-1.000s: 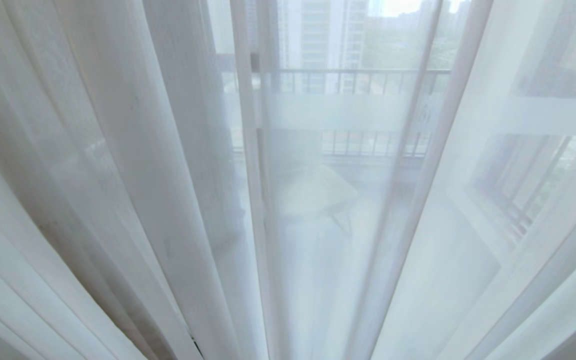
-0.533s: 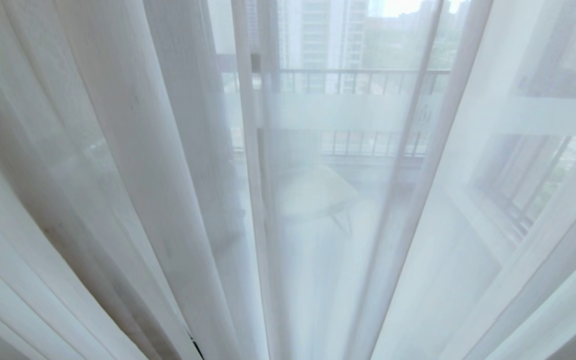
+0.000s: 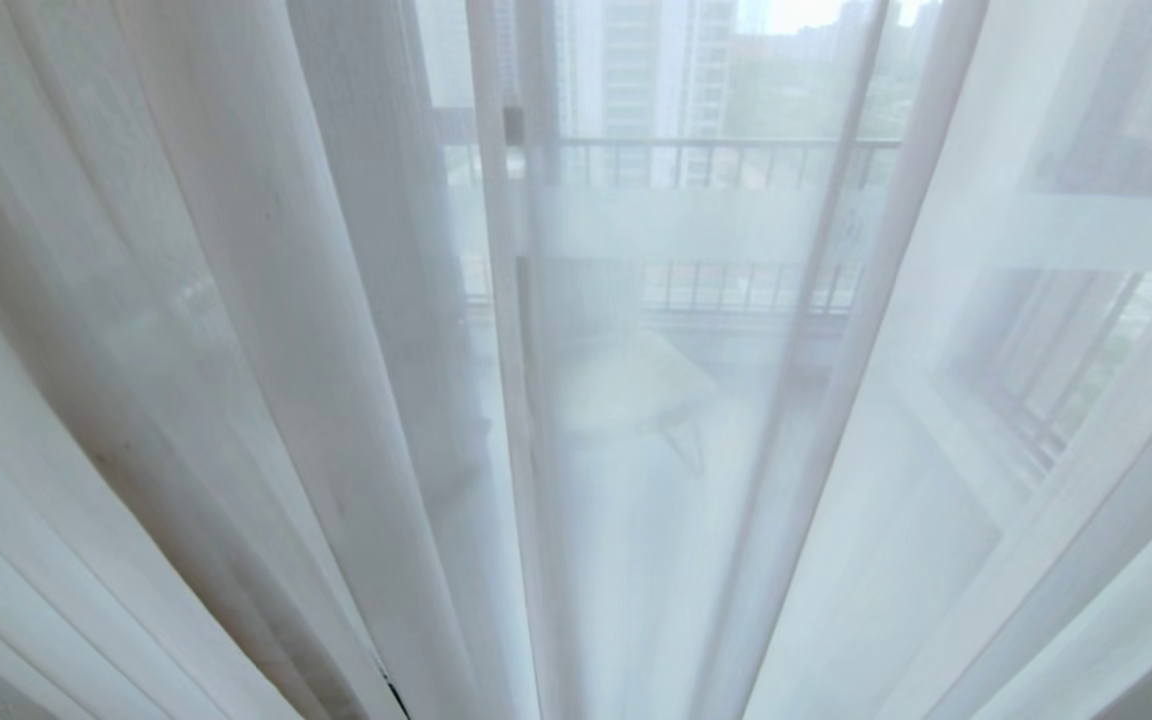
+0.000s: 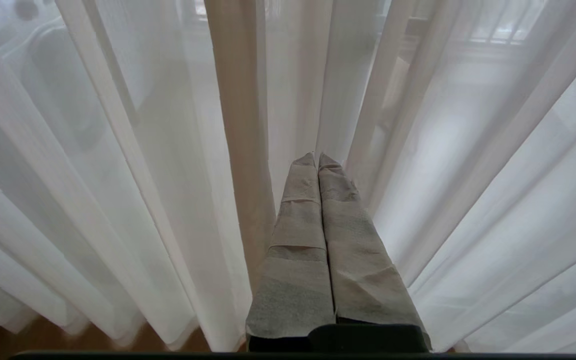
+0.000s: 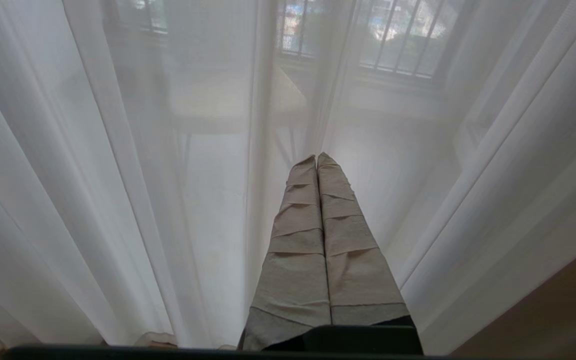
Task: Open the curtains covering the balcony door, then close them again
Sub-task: Close the outer curtains on both sides
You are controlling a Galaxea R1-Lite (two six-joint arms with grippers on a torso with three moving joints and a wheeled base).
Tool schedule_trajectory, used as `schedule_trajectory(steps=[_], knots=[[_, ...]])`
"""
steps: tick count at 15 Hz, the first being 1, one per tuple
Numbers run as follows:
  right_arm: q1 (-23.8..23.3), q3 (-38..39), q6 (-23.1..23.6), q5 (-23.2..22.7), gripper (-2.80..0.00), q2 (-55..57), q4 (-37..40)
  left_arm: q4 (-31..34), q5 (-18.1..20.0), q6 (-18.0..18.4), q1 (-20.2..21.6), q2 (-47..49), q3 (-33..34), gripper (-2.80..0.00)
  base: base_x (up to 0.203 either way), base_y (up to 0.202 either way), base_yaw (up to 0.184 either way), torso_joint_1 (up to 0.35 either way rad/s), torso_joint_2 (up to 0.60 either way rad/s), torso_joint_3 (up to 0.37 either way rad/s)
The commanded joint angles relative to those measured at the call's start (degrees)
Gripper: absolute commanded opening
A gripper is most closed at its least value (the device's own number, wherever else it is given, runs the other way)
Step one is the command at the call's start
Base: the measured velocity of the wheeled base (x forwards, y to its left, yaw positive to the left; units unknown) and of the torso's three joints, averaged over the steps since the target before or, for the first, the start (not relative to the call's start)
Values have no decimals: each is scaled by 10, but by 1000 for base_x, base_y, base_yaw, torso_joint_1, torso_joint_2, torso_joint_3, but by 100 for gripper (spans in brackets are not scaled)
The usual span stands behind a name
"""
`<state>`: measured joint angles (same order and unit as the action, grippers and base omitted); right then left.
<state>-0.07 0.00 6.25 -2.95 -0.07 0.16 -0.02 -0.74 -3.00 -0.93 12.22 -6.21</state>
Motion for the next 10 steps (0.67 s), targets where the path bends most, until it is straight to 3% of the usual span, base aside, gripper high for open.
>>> schedule_trajectory(steps=[1, 3, 10], knots=[[0, 0, 0, 0, -280, 1, 0, 1, 1, 1, 10, -80, 35, -280, 0, 0, 0, 0, 0, 0], [0, 0, 1, 0, -280, 1, 0, 0, -5, 3, 11, -121, 55, -280, 0, 0, 0, 0, 0, 0], [0, 0, 1, 0, -280, 1, 0, -3, -6, 1, 11, -121, 59, -280, 0, 0, 0, 0, 0, 0]])
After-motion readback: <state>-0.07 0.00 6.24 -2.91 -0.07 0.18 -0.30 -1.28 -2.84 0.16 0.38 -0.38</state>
